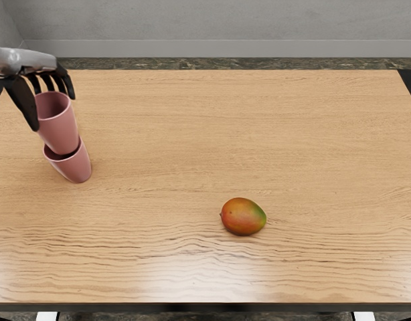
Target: Pick up cup and place in cup with left hand
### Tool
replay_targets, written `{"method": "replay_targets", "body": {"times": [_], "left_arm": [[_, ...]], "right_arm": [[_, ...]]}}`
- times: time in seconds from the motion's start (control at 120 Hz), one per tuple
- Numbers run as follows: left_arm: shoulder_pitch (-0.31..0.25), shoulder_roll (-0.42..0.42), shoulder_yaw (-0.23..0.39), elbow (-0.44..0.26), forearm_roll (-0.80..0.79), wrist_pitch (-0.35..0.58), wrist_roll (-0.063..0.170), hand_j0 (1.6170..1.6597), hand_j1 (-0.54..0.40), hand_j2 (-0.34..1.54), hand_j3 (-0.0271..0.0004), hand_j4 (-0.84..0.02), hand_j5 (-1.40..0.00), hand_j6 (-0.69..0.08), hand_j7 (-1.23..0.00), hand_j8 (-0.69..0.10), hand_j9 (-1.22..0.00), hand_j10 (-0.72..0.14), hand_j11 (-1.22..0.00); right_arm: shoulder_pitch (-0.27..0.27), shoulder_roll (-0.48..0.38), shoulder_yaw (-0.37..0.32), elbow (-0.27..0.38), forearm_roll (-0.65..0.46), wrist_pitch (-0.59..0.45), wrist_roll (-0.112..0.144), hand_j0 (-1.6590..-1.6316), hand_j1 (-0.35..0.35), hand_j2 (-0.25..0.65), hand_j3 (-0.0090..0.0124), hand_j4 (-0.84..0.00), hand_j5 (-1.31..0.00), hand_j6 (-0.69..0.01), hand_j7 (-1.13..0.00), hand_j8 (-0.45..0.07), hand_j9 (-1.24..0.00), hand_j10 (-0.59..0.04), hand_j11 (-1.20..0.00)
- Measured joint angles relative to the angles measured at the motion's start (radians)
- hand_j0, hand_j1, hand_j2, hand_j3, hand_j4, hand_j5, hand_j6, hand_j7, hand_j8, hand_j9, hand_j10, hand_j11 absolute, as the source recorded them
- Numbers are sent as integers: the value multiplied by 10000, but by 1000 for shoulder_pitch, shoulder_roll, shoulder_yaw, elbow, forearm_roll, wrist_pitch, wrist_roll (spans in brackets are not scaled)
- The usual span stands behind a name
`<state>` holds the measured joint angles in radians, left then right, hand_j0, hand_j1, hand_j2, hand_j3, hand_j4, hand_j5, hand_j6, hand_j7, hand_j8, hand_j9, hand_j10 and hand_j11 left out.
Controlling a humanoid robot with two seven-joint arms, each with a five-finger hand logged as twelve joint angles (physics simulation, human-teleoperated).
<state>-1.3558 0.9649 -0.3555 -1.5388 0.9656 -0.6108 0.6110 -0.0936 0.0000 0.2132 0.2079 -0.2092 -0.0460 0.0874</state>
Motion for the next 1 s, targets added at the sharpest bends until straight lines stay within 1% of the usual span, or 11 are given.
{"method": "replay_targets", "body": {"times": [0.158,0.358,0.5,0.642,0.733,0.792,0.908,1.0], "left_arm": [[12,0,1,4,8,0,0,16579,-1575,3023,0,-4765,-6240,-3623,-6296,-3659,-6230,-4770,-6234],[15,-10,1,5,11,-1,0,16578,-1503,2868,0,-4736,-6243,-3682,-6204,-3692,-6217,-4752,-6218],[14,-15,0,5,10,0,0,16578,-1553,2855,0,-4741,-6223,-3739,-6228,-3636,-6213,-4743,-6217],[15,-14,1,5,10,0,0,16581,-1667,3259,0,-4742,-6211,-3700,-6237,-3702,-6196,-4745,-6203],[15,-14,1,5,10,0,0,16582,-1717,3293,0,-4653,-6069,-3704,-6074,-3701,-6052,-4659,-6057],[15,-14,1,5,11,0,0,16581,-1440,2710,0,-4315,-5609,-3603,-5612,-3602,-5595,-4317,-5600],[16,-14,1,5,11,0,0,16580,-271,1706,0,-3274,-4242,-2877,-4243,-2877,-4232,-3275,-4234],[25,-14,1,4,11,0,0,16580,490,1197,0,-2613,-3369,-2364,-3368,-2363,-3361,-2612,-3361]], "right_arm": [[0,0,0,-1,0,0,0,-16581,-3164,-55,0,-273,-354,-273,-354,-273,-354,-272,-354],[0,0,0,-1,0,0,0,-16581,-3165,-55,0,-272,-352,-272,-352,-271,-352,-271,-352],[0,0,0,-1,0,0,0,-16581,-3166,-55,0,-272,-352,-272,-352,-271,-352,-271,-352],[0,0,0,-1,0,0,0,-16581,-3163,-55,0,-274,-355,-274,-355,-274,-355,-273,-355],[0,0,0,-1,0,0,0,-16581,-3163,-55,0,-274,-355,-274,-355,-274,-355,-273,-355],[0,0,0,-1,0,0,0,-16581,-3163,-55,0,-274,-355,-274,-355,-274,-355,-273,-355],[-1,0,0,-1,0,0,0,-16581,-3164,-55,0,-273,-353,-273,-353,-273,-353,-272,-353],[-1,0,0,-1,0,0,0,-16581,-3163,-55,0,-274,-355,-274,-355,-274,-355,-273,-355]]}}
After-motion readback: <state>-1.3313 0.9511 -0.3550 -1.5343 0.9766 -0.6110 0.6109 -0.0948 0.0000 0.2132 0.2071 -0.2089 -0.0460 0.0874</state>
